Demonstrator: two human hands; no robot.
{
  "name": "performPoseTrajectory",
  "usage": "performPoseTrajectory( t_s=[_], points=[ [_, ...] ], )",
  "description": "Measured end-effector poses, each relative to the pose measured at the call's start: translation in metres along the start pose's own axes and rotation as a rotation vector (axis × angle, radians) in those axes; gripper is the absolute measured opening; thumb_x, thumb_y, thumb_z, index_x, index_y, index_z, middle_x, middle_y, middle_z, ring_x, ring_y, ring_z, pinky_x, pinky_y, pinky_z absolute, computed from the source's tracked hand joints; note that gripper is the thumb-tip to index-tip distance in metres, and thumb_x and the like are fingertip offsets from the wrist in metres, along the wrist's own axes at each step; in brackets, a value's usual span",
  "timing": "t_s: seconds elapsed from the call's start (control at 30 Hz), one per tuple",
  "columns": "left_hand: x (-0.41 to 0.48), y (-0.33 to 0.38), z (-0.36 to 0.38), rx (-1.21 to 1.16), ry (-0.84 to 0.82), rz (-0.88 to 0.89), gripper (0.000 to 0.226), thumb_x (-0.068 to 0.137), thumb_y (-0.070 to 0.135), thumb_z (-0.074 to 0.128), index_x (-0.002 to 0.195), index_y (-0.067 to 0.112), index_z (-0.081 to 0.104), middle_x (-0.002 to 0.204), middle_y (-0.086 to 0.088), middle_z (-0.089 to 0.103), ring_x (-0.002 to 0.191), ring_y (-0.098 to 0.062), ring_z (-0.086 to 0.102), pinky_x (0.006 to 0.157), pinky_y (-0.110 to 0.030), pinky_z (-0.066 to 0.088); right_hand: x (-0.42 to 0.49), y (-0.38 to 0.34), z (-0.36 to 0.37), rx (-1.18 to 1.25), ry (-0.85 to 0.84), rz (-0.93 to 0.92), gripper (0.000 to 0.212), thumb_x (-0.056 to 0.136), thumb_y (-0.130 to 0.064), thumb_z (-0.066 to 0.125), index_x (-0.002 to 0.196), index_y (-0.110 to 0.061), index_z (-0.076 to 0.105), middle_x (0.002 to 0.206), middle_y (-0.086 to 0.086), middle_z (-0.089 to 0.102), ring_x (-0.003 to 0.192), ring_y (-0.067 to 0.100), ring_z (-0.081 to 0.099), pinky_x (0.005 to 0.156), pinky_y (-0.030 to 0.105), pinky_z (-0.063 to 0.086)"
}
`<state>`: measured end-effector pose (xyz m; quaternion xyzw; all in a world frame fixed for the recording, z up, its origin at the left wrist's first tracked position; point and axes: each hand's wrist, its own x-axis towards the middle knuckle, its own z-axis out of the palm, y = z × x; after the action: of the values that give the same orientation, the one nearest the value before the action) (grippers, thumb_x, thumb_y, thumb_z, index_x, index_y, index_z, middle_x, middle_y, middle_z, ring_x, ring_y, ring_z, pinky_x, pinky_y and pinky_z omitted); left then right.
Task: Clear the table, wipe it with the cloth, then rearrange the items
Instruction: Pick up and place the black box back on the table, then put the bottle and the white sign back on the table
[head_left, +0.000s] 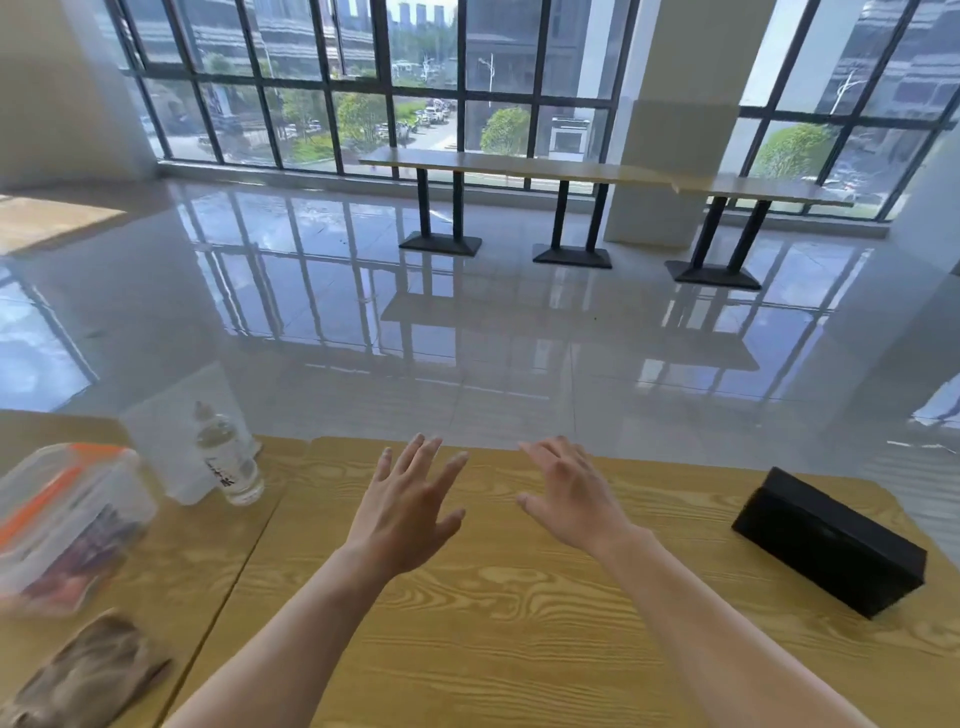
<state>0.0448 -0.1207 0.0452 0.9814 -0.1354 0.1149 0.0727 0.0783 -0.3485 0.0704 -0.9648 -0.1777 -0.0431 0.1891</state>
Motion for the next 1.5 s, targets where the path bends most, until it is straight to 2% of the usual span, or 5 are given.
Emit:
performPoseTrajectory(
  t_s=[0.3, 0.83, 1.1, 1.3, 1.5],
  points=[
    [-0.064, -0.098, -0.037, 0.033, 0.050, -0.232, 0.068, 0.088, 0.051, 0.059, 0.148, 0.032, 0.033, 0.155, -0.010, 0.032, 0.148, -0.028, 0.021, 0.116, -0.055, 0.024, 0.037, -0.106, 0.039, 0.031, -0.110, -0.180, 0.069, 0.086, -0.036, 0.068, 0.147, -0.020, 0.039, 0.136, 0.004, 0.048, 0.126, 0.024, 0.042, 0.105, 0.037, 0.040],
    [-0.105, -0.171, -0.057, 0.129, 0.065, -0.506, 0.064, 0.085, 0.044, 0.066, 0.142, 0.029, 0.041, 0.144, -0.008, 0.046, 0.136, -0.028, 0.041, 0.109, -0.054, 0.036, 0.113, -0.189, 0.087, 0.132, -0.196, -0.440, 0.063, 0.088, -0.030, 0.067, 0.145, -0.016, 0.043, 0.130, 0.007, 0.054, 0.122, 0.025, 0.049, 0.101, 0.033, 0.041],
    [-0.083, -0.281, -0.066, 0.125, 0.094, -0.562, 0.060, 0.082, 0.037, 0.071, 0.137, 0.024, 0.050, 0.141, -0.013, 0.049, 0.129, -0.035, 0.046, 0.099, -0.053, 0.043, 0.180, -0.261, 0.132, 0.121, -0.221, -0.422, 0.054, 0.086, -0.024, 0.067, 0.137, -0.014, 0.051, 0.119, 0.010, 0.059, 0.109, 0.029, 0.057, 0.091, 0.038, 0.048],
    [-0.051, -0.363, -0.064, 0.136, 0.085, -0.509, 0.060, 0.078, 0.030, 0.076, 0.133, 0.019, 0.055, 0.130, -0.014, 0.055, 0.120, -0.036, 0.052, 0.093, -0.053, 0.047, 0.235, -0.318, 0.172, 0.118, -0.232, -0.374, 0.048, 0.084, -0.026, 0.069, 0.130, -0.018, 0.057, 0.112, 0.008, 0.059, 0.105, 0.030, 0.058, 0.088, 0.041, 0.050],
    [-0.027, -0.406, -0.052, 0.014, 0.038, -0.544, 0.058, 0.085, 0.024, 0.069, 0.139, 0.018, 0.049, 0.135, -0.016, 0.052, 0.124, -0.036, 0.050, 0.095, -0.045, 0.045, 0.266, -0.347, 0.202, 0.085, -0.305, -0.331, 0.053, 0.087, -0.020, 0.062, 0.138, -0.017, 0.050, 0.130, 0.009, 0.053, 0.117, 0.032, 0.053, 0.097, 0.040, 0.045]
  ],
)
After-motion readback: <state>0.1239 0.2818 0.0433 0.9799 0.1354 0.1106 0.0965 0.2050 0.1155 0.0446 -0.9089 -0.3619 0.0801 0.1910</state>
